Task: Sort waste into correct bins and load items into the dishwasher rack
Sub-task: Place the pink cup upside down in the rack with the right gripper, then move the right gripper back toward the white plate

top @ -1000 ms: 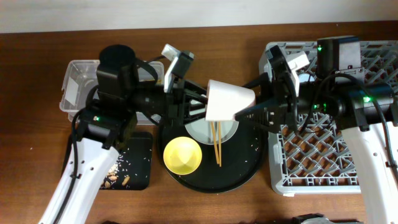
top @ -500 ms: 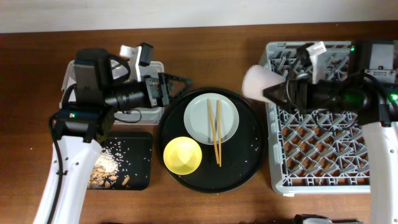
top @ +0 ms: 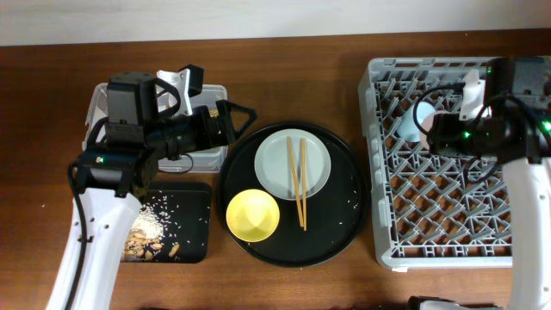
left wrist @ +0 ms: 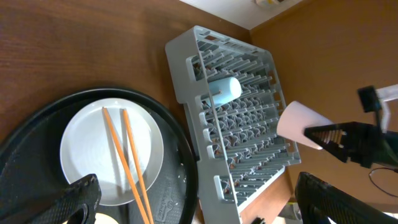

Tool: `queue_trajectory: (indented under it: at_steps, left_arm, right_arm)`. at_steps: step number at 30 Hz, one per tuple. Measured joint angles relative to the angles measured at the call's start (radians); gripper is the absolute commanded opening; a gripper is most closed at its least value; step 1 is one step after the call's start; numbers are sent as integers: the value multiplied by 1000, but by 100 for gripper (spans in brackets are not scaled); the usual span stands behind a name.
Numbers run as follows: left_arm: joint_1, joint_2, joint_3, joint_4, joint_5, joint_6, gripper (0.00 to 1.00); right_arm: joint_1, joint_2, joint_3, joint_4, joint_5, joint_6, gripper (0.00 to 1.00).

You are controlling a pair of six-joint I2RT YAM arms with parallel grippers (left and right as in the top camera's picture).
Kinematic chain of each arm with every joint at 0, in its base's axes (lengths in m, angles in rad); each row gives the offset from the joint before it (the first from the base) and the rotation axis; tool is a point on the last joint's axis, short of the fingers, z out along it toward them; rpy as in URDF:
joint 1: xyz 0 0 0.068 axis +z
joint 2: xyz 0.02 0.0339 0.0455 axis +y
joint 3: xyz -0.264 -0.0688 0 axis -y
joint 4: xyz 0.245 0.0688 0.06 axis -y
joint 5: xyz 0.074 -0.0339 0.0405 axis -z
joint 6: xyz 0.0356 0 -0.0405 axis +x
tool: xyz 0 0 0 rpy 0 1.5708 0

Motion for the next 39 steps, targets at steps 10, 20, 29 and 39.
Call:
queue_trajectory:
  at_steps: [10,20,29,39]
  left_arm:
    - [0,0,0,0,-6,0,99]
    - [0,0,0,0,-6,0,99]
    - [0,0,0,0,-6,0,99]
    - [0,0,0,0,-6,0,99]
  right_arm:
    - [0,183,0,-23,57,11,59]
    - [0,340,0,-22,102,10,60]
    - [-21,375,0,-22,125,12,81]
    - [-21,375,0,-30,114,17,89]
